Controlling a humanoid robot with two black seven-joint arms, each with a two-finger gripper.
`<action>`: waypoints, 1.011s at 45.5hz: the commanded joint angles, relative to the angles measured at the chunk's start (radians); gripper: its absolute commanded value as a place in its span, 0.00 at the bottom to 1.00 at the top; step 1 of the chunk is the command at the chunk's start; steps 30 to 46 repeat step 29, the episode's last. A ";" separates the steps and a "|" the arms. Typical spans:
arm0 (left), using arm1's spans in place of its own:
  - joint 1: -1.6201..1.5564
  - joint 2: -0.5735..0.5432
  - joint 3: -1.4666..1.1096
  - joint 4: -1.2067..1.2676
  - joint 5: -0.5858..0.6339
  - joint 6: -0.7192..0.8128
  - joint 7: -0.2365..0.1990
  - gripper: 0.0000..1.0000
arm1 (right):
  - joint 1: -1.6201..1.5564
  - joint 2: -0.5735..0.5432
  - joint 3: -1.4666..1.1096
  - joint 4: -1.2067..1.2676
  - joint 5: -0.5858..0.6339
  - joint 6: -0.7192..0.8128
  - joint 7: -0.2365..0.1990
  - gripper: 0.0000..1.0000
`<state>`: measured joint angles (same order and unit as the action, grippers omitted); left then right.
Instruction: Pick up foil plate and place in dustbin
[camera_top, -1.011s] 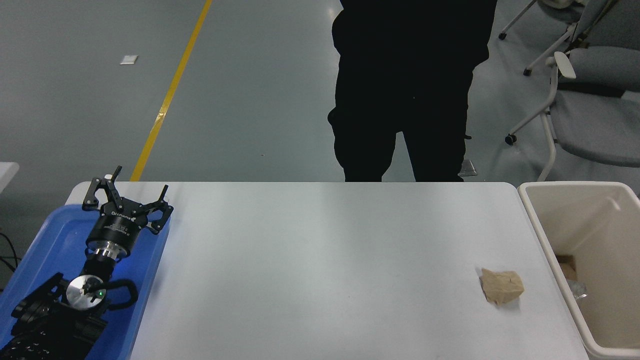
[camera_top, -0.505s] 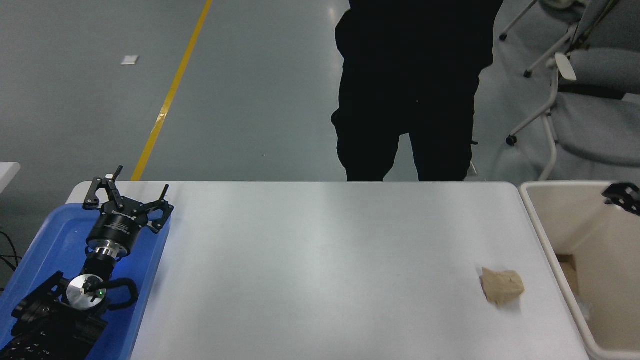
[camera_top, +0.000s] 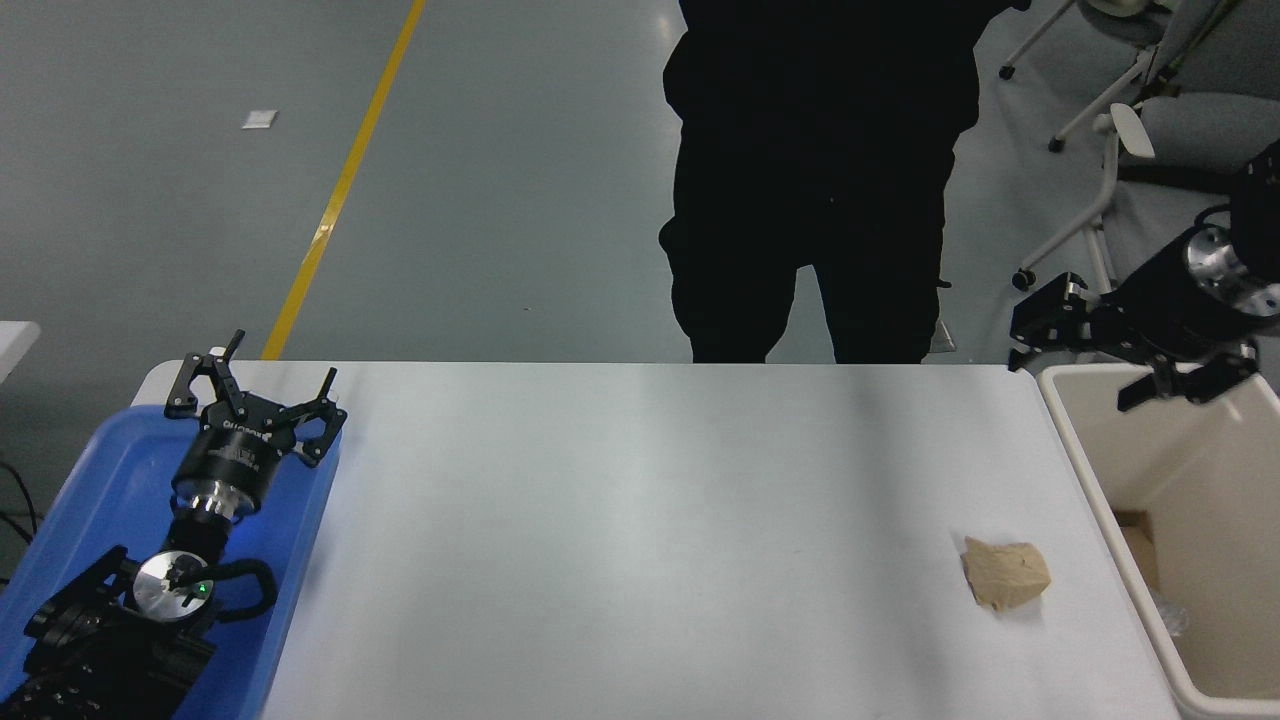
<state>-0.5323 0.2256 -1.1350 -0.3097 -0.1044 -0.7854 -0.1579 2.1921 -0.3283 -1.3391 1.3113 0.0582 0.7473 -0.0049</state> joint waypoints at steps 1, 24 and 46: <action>0.000 0.000 0.000 0.000 0.000 0.000 0.000 0.99 | 0.092 0.110 0.106 0.052 0.003 0.038 0.000 1.00; -0.002 0.000 0.001 0.000 0.000 0.000 0.001 0.99 | 0.115 0.153 0.069 0.042 0.046 0.038 0.000 1.00; -0.002 0.000 0.001 0.000 0.000 0.000 0.001 0.99 | 0.144 0.147 0.015 0.034 0.068 0.038 0.000 1.00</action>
